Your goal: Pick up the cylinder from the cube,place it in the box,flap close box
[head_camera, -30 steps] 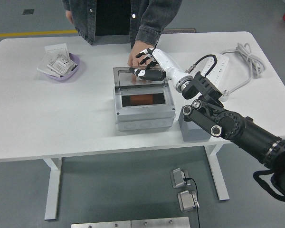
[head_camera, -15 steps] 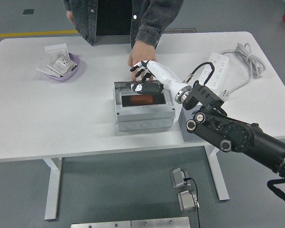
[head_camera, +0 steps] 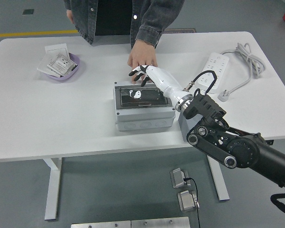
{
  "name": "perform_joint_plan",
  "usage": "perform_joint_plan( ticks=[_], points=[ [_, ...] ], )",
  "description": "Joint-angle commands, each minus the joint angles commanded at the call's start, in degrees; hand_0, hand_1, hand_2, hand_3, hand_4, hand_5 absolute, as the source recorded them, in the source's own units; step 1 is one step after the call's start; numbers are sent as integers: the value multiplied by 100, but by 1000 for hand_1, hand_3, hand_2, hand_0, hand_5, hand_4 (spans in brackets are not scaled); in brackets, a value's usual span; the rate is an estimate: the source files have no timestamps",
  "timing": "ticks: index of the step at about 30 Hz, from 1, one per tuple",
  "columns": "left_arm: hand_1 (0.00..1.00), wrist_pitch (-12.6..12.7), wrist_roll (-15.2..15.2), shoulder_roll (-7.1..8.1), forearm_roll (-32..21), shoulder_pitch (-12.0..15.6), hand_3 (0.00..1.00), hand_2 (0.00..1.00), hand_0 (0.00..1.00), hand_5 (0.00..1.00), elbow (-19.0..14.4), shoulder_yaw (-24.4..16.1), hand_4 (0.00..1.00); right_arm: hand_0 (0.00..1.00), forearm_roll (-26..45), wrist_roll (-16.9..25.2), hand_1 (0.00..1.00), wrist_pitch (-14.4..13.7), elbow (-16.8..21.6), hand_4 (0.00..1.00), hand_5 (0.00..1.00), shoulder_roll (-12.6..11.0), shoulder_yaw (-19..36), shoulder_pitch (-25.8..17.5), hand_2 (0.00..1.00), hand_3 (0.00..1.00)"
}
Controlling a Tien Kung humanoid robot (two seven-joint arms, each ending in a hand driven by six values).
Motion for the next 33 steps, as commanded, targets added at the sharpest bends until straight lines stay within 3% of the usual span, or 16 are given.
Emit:
perform_joint_plan(
  ticks=[6, 16, 22, 23, 33],
  points=[
    [778, 0, 3, -8, 14, 9, 587, 750, 781, 79, 0, -10, 702, 605, -159, -105, 486, 9, 241, 792, 519, -51, 142, -229, 623, 683],
    [778, -10, 36, -56, -11, 84, 587, 750, 781, 79, 0, -42, 702, 601, -596, -118, 483, 173, 1286, 788, 518, -602, 1745, -1469, 625, 687],
    [778, -11, 13, -63, -38, 99, 587, 750, 781, 79, 0, -47, 702, 595, 19, 444, 485, 205, 1938, 792, 515, -832, 2970, -2325, 627, 692],
    [778, -11, 8, -64, -53, 99, 587, 750, 781, 79, 0, -39, 702, 520, 124, 537, 478, 191, 1976, 783, 501, -842, 3151, -2441, 623, 685],
    [778, -26, 18, -80, -60, 79, 587, 750, 781, 79, 0, -37, 702, 480, 1319, 1215, 479, 152, 1918, 773, 494, -821, 4822, -3492, 615, 677]
  ],
)
